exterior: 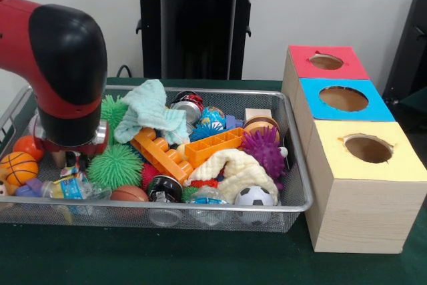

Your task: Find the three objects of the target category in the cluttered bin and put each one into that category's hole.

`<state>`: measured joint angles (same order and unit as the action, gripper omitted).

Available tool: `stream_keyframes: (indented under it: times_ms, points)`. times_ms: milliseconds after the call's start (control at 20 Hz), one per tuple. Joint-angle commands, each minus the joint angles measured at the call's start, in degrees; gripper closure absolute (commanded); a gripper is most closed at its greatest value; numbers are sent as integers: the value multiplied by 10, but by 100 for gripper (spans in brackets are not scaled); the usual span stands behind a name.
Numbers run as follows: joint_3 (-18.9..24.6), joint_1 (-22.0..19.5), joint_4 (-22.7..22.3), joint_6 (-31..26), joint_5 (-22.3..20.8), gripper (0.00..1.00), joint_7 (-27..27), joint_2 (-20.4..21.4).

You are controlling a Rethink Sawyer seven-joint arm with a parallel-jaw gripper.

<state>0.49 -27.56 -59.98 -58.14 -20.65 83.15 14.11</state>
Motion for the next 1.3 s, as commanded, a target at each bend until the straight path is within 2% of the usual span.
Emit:
stream_keyframes:
  times_ms: [50, 300, 500, 800, 950, 1100, 1300]
  points:
    - [15, 26, -45, -12, -30, 100, -51, 70]
    - [20, 28, -51, -47, -19, 100, -52, 93]
    - [31, 18, -76, -61, 4, 100, -50, 117]
    - [47, -5, -107, -102, 20, 100, -102, 168]
    - [71, -31, -149, -122, 65, 100, -99, 197]
    - [101, -53, -180, -164, 114, 100, -90, 196]
    - [107, -60, -178, -192, 117, 100, -101, 203]
